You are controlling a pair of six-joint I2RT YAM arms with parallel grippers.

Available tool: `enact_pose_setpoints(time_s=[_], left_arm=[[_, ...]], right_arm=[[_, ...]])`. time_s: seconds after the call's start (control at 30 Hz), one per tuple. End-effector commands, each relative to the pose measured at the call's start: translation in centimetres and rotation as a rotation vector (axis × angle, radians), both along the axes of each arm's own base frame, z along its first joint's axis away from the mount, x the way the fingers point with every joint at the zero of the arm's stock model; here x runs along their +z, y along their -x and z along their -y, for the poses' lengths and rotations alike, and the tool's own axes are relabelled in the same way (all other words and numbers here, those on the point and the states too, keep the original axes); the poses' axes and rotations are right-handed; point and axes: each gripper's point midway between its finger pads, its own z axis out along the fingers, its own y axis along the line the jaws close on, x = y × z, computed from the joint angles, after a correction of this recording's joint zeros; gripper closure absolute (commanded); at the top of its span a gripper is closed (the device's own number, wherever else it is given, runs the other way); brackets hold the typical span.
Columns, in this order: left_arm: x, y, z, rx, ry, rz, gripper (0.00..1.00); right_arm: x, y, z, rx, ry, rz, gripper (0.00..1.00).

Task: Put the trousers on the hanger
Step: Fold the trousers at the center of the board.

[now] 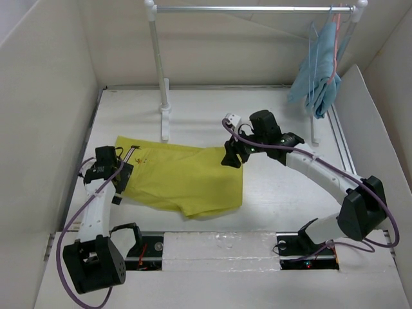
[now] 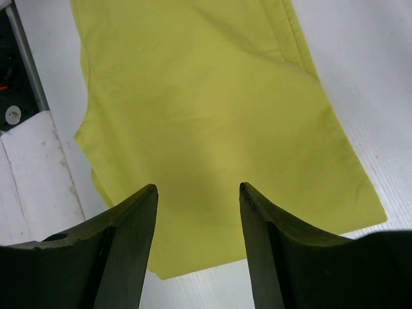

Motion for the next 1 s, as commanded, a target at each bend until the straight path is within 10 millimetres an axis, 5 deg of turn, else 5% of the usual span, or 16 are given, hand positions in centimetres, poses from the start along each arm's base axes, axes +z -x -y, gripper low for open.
enact_pose_setpoints(time_s=[0.0,0.1,0.27,0.33,0.37,0.4,0.43,0.47,0.63,0.7,0.73,0.9,0.97], left_arm=[[-2.1,1.7,0.7,0.078,0.063,-0.086,0.01],[-2.2,1.3,0.0,0.11,0.043,-0.074,0.02],[-6.2,1.6,0.9,0.179,0.119,-0.087,0.11],[-7.1,0.8,0.6,0.184,0.111,-0.075,0.29],[-6.9,0.4,0.5,0.179,0.105,-0.064,0.59],[-6.5,-0.2,0.5,0.169,0.105,-0.042,0.69],[-5.1,-1.1,0.2,0.16,0.097,-0.006,0.78],[-3.8,-2.0,0.3,0.141,0.087,0.035,0.99],[9.9,-8.2,4.3,-0.049,0.109,0.467,1.0],[11.8,-9.5,5.0,-0.093,0.133,0.494,1.0],[14.5,-10.6,5.6,-0.141,0.146,0.55,1.0],[17.5,-14.3,4.9,-0.272,0.006,0.618,1.0],[16.6,-14.6,3.6,-0.267,-0.075,0.603,1.0]], right_arm=[[1.8,-1.3,0.7,0.013,-0.041,0.037,0.41],[1.2,-1.4,1.5,-0.005,-0.053,0.006,0.39],[1.7,-0.9,2.0,-0.012,-0.082,-0.005,0.38],[2.1,-1.0,2.4,-0.018,-0.088,-0.001,0.39],[2.5,-0.8,2.4,-0.017,-0.094,0.006,0.38],[2.5,-0.7,2.5,-0.018,-0.095,0.003,0.39],[2.5,-0.5,2.5,-0.016,-0.098,0.0,0.39],[2.6,-0.4,2.5,-0.017,-0.101,0.003,0.39],[1.6,-0.8,2.8,-0.035,-0.098,-0.016,0.39],[0.9,-1.4,3.2,-0.054,-0.09,-0.037,0.39],[0.9,-1.5,3.1,-0.049,-0.089,-0.034,0.39],[0.7,-2.5,3.7,-0.077,-0.079,-0.038,0.38],[0.3,-2.9,3.7,-0.088,-0.067,-0.042,0.38]])
